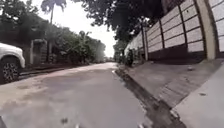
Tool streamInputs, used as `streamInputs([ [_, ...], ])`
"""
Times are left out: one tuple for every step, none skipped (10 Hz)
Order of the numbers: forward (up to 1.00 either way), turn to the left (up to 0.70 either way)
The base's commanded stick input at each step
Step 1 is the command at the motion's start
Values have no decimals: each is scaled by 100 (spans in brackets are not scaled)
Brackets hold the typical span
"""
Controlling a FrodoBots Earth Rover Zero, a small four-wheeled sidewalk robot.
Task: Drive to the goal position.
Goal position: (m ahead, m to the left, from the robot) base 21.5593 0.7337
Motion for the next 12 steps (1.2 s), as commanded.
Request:
streamInputs([
  [85, 0],
  [85, 0],
  [85, 0],
  [85, 0],
  [85, 0],
  [85, 0],
  [85, 0],
  [85, 0],
  [85, 0],
  [85, 0],
  [85, 0],
  [85, 0],
])
